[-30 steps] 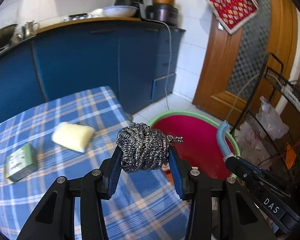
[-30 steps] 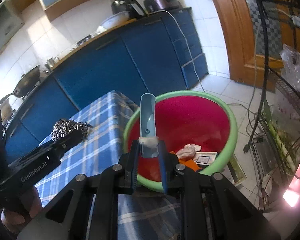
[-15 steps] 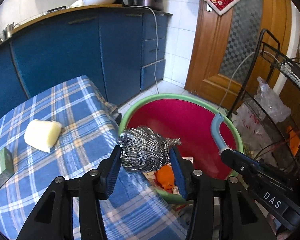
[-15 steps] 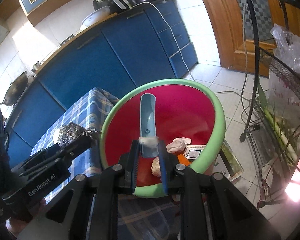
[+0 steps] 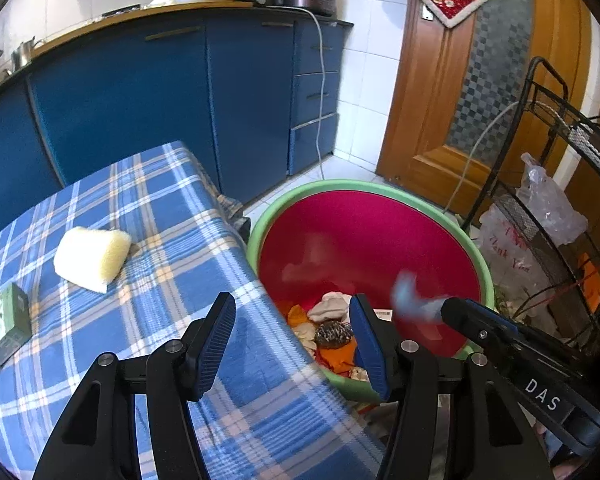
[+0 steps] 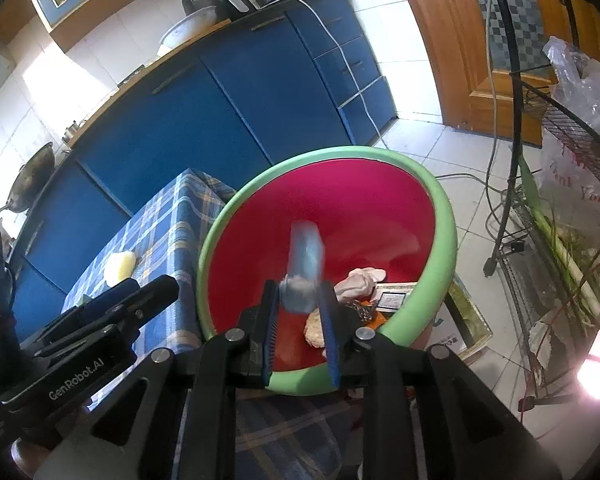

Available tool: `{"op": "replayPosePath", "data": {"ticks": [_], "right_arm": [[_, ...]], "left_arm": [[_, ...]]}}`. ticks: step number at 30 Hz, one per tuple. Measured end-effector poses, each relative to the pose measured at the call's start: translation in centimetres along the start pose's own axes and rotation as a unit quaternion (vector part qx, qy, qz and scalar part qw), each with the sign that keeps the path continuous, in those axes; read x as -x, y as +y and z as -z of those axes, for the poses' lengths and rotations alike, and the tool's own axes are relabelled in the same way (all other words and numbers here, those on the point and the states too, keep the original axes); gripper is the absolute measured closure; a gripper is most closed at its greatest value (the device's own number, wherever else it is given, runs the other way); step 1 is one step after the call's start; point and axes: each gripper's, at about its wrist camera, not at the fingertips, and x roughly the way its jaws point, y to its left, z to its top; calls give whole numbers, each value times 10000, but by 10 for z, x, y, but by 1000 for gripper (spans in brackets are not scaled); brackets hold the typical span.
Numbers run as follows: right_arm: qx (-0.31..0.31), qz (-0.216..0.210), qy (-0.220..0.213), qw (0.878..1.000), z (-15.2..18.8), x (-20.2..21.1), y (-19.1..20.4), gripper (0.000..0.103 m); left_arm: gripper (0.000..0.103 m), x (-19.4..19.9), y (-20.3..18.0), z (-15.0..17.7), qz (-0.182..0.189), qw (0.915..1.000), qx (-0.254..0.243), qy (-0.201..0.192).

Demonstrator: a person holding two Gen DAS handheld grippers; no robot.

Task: Collect trash
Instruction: 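Open both tools to drop the steel wool and scoop into the bucket, then withdraw both tools from the bucket back toward the table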

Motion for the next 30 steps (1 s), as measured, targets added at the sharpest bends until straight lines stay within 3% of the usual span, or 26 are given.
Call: {"op": "replayPosePath", "data": {"ticks": [2,15,30], "right_arm": [[-11,-14,-15,10000,0,1,1,68],[-50,8,-144,9999,2,14,11,48],[141,-75,-184,9997,7,26,45,34]], "left_arm": [[42,2,3,1,-17,10000,47,-7],[42,30,34,6,-259,9991,286,-187],[42,62,97,18,-676,9948,702,-293]]}}
